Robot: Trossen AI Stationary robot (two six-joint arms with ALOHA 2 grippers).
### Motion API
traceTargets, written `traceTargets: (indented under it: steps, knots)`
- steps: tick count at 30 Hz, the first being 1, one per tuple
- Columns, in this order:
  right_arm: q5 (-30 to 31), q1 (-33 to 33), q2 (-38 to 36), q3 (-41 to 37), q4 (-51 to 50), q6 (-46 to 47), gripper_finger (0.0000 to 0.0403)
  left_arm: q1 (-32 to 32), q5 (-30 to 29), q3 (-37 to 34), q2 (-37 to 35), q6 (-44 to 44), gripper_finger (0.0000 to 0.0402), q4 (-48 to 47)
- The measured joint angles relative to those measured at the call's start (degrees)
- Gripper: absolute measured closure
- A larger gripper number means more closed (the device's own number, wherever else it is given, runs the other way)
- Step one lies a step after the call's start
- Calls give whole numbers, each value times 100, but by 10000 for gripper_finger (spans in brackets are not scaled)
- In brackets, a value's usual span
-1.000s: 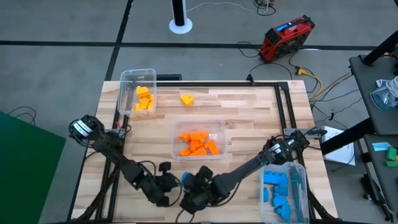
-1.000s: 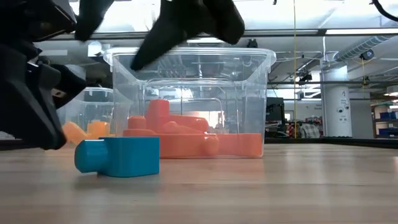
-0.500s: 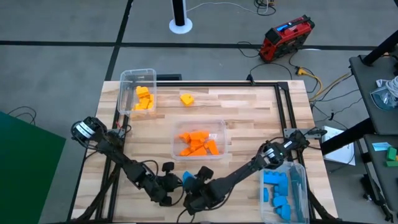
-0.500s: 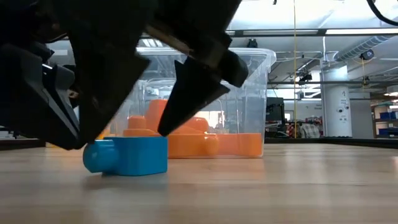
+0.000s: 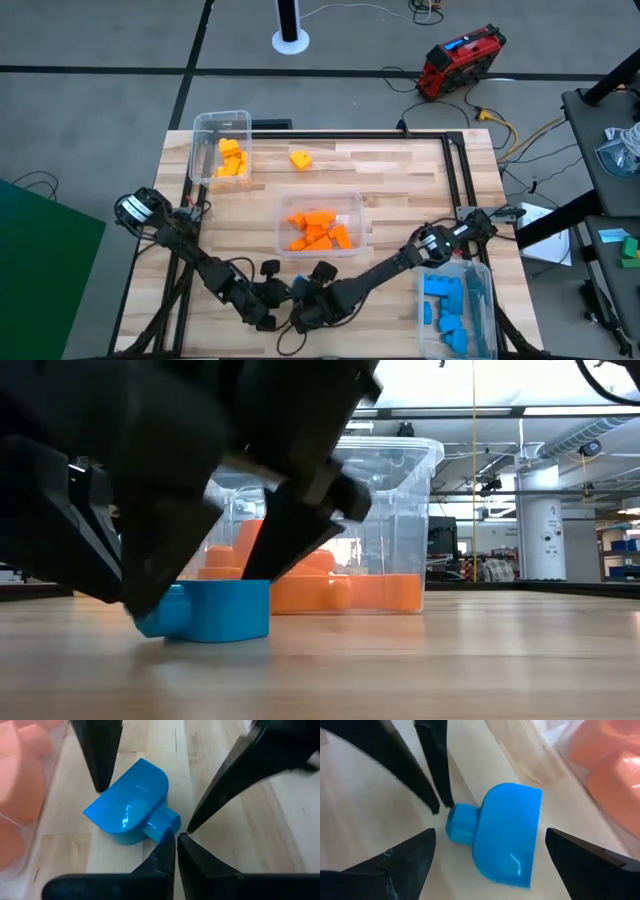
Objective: Sort blocks
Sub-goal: Put the blue game piece into the bottom right transparent bin
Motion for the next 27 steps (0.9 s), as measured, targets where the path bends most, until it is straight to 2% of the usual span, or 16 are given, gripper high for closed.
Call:
traceTargets:
  steps: [8,15,19,27]
  knots:
    - [-501,-102,157,-39,171,-122,34,15,2,0,71,-2,401,-19]
    - [-536,-100,161,-69,168,-96,48,15,152,0,151,-9,401,1]
    - [-558,-100,166,-75,173,-98,91,15,171,0,151,-11,401,6]
    - [-711,-98,168,-80,149,-122,228,-45,393,-9,40,-22,402,-120]
